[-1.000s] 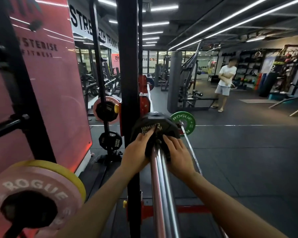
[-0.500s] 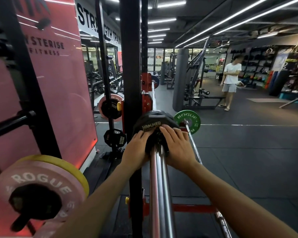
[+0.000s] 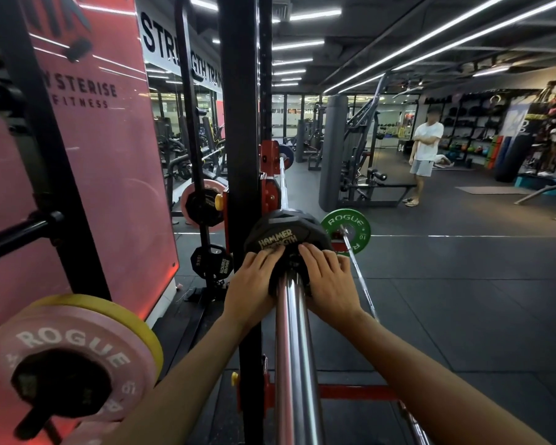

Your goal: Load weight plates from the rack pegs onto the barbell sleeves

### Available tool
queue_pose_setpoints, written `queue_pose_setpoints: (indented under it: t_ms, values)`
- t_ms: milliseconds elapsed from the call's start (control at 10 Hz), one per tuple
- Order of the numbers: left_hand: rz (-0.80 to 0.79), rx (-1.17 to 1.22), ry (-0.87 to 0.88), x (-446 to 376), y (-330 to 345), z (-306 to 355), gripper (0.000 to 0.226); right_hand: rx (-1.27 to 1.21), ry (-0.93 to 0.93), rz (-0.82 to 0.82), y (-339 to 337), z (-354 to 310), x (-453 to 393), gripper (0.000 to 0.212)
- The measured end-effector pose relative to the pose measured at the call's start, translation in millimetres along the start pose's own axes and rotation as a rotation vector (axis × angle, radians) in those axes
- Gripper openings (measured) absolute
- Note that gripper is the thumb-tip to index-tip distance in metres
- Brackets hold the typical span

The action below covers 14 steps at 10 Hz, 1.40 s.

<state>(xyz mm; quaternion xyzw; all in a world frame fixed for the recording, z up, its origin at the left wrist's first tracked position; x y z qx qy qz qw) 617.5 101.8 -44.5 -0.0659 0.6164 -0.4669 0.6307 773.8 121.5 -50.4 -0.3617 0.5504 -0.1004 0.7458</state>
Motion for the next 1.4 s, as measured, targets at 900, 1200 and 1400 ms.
queue_pose_setpoints:
  t_ms: [900, 1200, 1400]
  values:
    - [-0.079, -0.069, -0.022, 13, -4, 1, 0.077, -0.023, 0.176, -0.214, -24, -19, 12, 0.074]
    - [-0.075, -0.196, -0.021, 55, -25, 2, 0.104, 0.010, 0.291, -0.287, -64, -39, 54, 0.084]
    - [-0.030, -0.237, 0.006, 97, -80, 37, 0.100, 0.005, 0.289, -0.273, -114, -70, 88, 0.080]
Point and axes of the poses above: each hand's wrist, its own x-axis away from the middle knuckle, its own y-axis out of the palm, z = x × y, the point moved 5 cm from there along -x, towards the middle knuckle, and after that the axes turned 1 degree about z, right-handed, at the moved point
